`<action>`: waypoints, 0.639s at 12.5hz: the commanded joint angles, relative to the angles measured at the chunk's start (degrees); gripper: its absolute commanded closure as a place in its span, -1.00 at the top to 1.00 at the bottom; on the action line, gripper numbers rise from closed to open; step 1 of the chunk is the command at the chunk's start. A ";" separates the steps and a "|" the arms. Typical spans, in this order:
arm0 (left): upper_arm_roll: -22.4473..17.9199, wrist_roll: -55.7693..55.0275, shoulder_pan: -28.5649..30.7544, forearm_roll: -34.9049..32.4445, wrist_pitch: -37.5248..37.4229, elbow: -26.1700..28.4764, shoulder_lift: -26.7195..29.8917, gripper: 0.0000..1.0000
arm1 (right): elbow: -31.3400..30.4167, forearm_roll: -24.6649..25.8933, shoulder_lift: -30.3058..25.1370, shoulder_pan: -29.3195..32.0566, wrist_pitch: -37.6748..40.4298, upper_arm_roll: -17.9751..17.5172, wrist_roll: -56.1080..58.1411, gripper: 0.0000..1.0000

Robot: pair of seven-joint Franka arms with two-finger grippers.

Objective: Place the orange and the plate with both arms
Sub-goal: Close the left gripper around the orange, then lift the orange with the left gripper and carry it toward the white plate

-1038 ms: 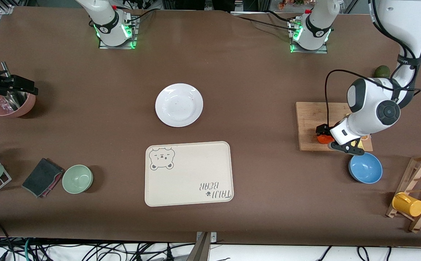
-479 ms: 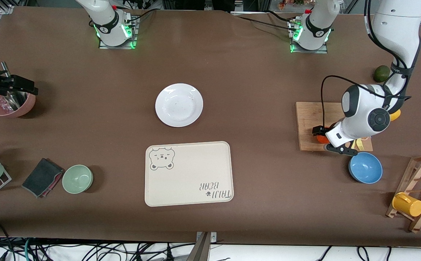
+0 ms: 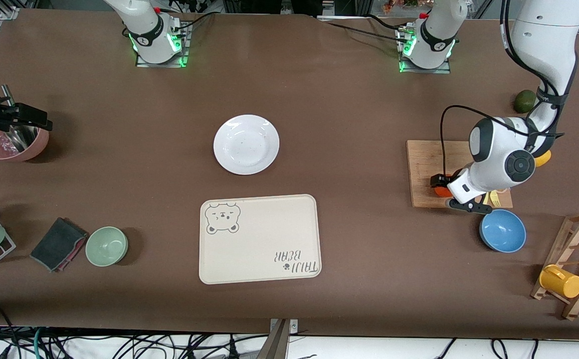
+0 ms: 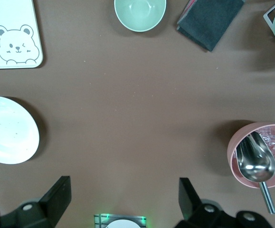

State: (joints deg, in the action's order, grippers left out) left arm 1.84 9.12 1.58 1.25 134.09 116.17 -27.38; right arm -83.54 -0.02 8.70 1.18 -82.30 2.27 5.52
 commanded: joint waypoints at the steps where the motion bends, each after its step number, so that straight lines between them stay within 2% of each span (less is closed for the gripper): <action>1: 0.45 -3.04 -0.96 -1.60 -2.40 -0.85 1.70 -1.00 | 1.19 0.11 0.17 0.05 1.09 0.01 0.11 1.00; 3: 0.71 -12.49 -6.65 -1.78 -10.46 -5.49 3.46 -1.00 | 1.19 0.11 0.17 0.05 1.09 0.01 0.11 1.00; 5: 1.24 -28.81 -13.67 -1.52 -17.08 -10.59 3.47 -1.00 | 1.19 0.11 0.17 0.05 1.18 0.01 0.11 1.00; 8: 1.59 -52.73 -25.98 -0.29 -17.37 -15.34 1.29 -1.00 | 1.19 0.11 0.26 0.05 1.09 0.01 0.11 1.00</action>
State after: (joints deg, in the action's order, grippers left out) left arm 4.25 -31.95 -18.45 1.18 118.04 104.13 -23.91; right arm -83.54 -0.02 8.70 1.21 -82.29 2.29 5.52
